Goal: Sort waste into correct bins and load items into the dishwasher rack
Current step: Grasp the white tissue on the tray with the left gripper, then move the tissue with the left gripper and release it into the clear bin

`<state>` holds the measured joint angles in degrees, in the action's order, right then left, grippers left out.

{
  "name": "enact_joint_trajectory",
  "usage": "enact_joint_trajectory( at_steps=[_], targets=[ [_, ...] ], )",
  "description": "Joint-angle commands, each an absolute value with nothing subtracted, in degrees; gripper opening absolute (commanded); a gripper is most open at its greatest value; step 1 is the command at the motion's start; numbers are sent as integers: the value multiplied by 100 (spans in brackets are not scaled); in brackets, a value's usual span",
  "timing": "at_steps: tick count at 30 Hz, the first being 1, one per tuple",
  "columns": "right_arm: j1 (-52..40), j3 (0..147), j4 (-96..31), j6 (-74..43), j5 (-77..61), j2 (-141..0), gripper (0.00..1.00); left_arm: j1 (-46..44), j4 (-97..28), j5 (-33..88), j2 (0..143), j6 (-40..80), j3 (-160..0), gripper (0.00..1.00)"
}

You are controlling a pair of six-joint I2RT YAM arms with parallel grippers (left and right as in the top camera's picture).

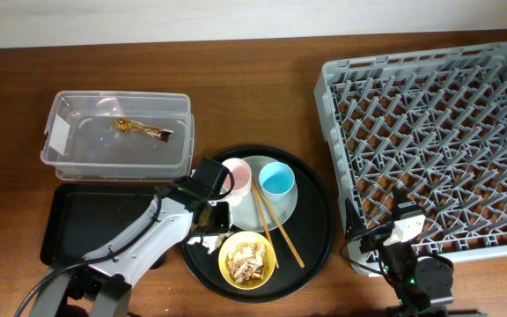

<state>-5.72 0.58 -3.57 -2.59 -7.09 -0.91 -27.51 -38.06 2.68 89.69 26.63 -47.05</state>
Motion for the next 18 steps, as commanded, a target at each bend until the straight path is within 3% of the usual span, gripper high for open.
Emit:
enact_joint_trajectory(
  at_steps=[1,11,18],
  targets=[
    [-613,32,-388,-239,-701,-51,99,-2746,-3892,558,9113,2602,-4644,0],
    [-613,32,-388,-239,-701,-51,99,-2143,-6042,-196,8051,2080,-7231,0],
    [-613,32,-388,-242,-701,-51,99,-1144,-5837,-777,8001,1962,-8278,0]
  ],
)
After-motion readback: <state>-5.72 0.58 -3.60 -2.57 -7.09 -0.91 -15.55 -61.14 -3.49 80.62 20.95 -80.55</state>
